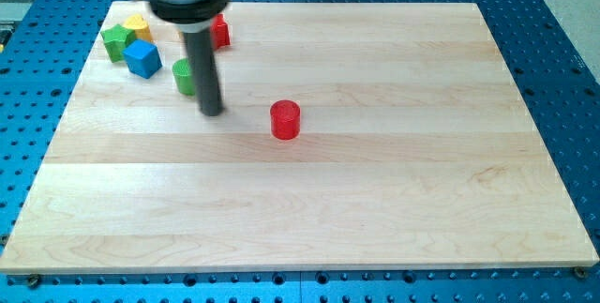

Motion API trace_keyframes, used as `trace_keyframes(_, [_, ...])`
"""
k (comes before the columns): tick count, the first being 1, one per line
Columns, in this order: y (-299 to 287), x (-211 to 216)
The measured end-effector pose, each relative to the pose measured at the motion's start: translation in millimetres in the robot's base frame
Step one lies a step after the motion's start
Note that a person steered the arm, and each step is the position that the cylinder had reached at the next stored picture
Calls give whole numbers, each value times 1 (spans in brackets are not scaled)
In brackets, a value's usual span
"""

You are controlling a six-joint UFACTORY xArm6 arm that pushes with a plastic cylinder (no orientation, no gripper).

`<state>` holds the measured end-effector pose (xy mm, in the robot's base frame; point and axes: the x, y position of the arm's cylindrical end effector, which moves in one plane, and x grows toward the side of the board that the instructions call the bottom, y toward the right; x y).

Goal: Place the red circle below the green circle

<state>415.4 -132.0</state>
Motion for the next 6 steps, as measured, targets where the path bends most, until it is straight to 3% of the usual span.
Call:
trace_keyframes(1, [37, 37])
trace_keyframes(2, [72, 100])
trace_keyframes(3, [164, 78])
trace_keyframes(4, [139, 39])
trace_keyframes(5, [129, 28])
trace_keyframes(6, [50, 9])
